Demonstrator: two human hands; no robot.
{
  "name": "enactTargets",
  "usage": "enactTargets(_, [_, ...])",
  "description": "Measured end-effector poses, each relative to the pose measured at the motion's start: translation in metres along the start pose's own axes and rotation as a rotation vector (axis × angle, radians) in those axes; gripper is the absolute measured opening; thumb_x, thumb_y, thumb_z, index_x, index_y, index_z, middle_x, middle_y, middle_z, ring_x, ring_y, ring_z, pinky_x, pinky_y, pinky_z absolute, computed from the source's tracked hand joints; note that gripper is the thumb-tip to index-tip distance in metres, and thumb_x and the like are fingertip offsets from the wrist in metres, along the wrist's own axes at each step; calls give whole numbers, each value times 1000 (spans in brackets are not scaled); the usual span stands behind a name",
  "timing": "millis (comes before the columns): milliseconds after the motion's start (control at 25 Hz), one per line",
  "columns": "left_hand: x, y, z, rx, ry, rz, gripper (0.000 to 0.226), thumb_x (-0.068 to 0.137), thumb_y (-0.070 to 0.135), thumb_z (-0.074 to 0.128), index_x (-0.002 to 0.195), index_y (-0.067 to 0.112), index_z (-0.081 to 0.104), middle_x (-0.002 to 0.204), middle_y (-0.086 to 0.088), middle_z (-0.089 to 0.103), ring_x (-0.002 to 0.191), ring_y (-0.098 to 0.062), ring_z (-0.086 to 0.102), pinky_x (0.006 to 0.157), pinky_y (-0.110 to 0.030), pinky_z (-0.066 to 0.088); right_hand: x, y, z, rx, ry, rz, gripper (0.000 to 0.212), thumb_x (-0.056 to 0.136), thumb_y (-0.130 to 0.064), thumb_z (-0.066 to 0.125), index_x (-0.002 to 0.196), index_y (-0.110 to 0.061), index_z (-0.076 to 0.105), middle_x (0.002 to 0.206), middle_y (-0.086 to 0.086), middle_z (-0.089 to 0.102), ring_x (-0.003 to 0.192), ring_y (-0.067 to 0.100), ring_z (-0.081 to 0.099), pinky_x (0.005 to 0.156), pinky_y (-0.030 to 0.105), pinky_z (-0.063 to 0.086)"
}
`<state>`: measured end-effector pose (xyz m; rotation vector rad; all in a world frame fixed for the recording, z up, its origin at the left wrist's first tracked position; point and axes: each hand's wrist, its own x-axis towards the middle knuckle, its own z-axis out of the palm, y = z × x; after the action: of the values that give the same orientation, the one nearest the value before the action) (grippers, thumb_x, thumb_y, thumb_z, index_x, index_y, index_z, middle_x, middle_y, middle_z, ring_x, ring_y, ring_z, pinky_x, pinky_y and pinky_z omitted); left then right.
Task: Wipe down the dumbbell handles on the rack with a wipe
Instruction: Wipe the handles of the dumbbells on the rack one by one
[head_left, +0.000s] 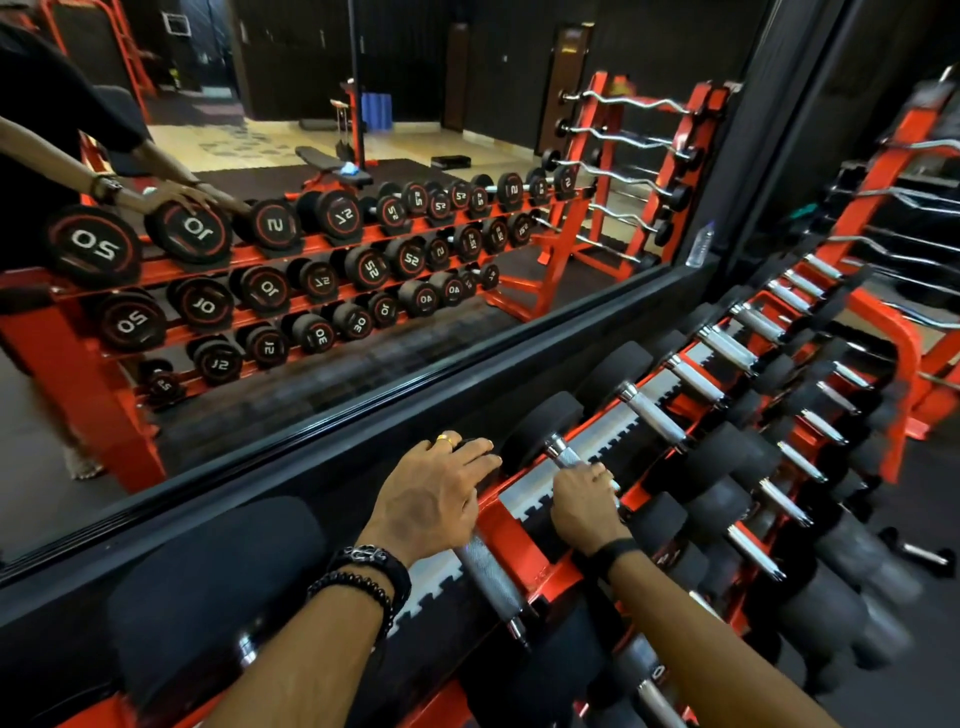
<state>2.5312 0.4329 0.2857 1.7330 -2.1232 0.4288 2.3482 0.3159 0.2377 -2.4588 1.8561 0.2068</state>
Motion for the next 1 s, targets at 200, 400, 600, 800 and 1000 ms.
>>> enactTargets(200, [0,0,0,19,-16,3,47,74,23,74,121,22,67,123,3,66,101,-19,65,77,-34,59,-15,7,13,-86,9,-59,47,67,2,57,110,22,60,106,45,56,96,57,58,84,60,53])
enactTargets(400, [-1,0,1,-3,-28,-36,46,76,24,73,122,25,66,126,5,65,103,-18,64,78,-33,57,-8,17,5,-30,34,-121,61,78,-12,44,132,18,42,131,43,43,122,53,45,107,55,37])
enactTargets(600, [0,2,1,10,-39,-85,45,81,27,63,127,28,62,133,9,60,110,-15,58,86,-33,53,8,12,-8,-57,75,-235,60,84,-5,49,140,11,34,141,30,36,132,44,35,112,50,32])
enactTargets(800, [3,1,8,2,-40,-145,51,80,33,53,130,27,61,138,9,58,111,-14,56,90,-35,50,-14,46,-17,-23,-2,-256,25,88,-12,52,112,-9,59,113,15,59,108,36,59,88,44,47])
enactTargets(1000, [4,7,3,57,-80,-154,53,79,34,54,131,25,61,137,8,59,106,-16,57,88,-32,49,17,59,-39,478,-126,-415,28,84,4,43,74,-21,37,82,2,47,85,24,49,59,16,35])
